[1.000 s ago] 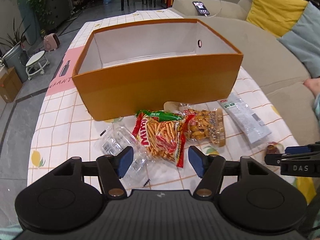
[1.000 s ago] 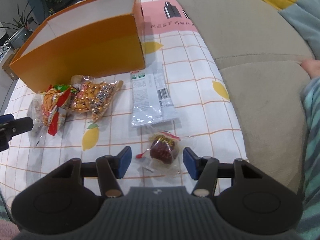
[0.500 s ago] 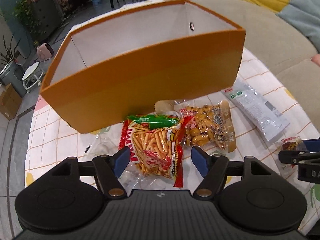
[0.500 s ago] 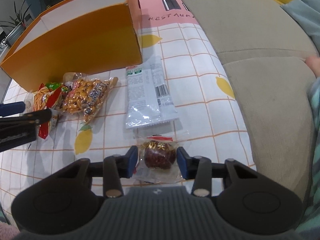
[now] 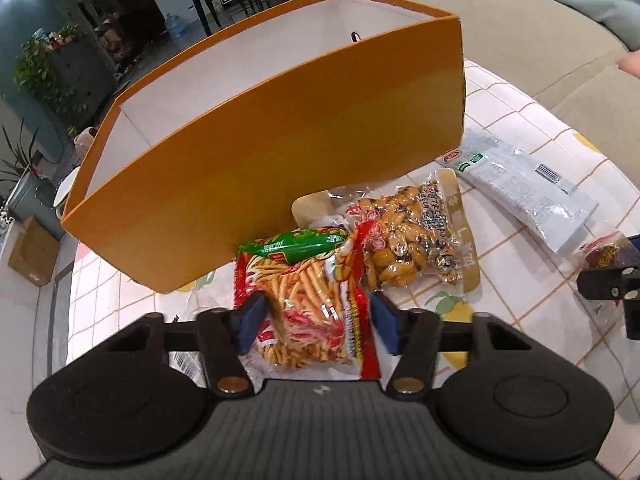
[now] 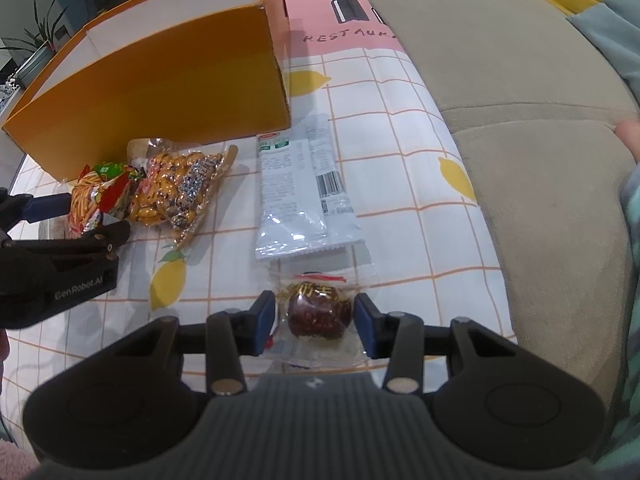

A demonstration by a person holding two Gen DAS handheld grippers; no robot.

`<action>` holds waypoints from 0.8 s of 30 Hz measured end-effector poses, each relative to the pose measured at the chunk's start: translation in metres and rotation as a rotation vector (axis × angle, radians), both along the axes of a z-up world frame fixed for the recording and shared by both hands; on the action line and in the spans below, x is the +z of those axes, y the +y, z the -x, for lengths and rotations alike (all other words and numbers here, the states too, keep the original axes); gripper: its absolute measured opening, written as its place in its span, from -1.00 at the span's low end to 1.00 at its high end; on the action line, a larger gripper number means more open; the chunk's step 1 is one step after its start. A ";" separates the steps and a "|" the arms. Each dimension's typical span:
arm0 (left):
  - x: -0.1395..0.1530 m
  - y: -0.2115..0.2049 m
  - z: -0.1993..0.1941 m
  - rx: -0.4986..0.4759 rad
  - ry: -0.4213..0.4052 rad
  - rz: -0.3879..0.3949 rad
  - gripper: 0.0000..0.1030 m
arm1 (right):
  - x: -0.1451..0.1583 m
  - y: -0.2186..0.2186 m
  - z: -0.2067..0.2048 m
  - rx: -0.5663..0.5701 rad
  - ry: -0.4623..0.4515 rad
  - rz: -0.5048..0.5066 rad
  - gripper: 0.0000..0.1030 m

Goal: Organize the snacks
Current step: 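Grasp the red spicy-strip bag with the left tool while the right tool grasps the red-wrapped date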

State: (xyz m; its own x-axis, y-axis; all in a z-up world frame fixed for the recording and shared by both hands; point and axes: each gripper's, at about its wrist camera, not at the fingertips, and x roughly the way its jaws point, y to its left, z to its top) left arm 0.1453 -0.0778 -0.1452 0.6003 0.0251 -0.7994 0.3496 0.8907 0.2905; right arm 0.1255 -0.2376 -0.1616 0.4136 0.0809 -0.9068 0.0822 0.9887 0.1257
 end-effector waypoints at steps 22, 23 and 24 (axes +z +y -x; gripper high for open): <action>0.059 0.011 0.042 -0.053 -0.012 0.208 -0.14 | 0.020 -0.005 0.022 0.012 -0.027 -0.073 -0.28; 0.063 0.011 0.045 -0.055 -0.016 0.217 -0.14 | 0.024 -0.004 0.024 0.015 -0.034 -0.078 -0.28; 0.067 0.011 0.047 -0.057 -0.021 0.223 -0.14 | 0.027 -0.004 0.025 0.018 -0.040 -0.081 -0.28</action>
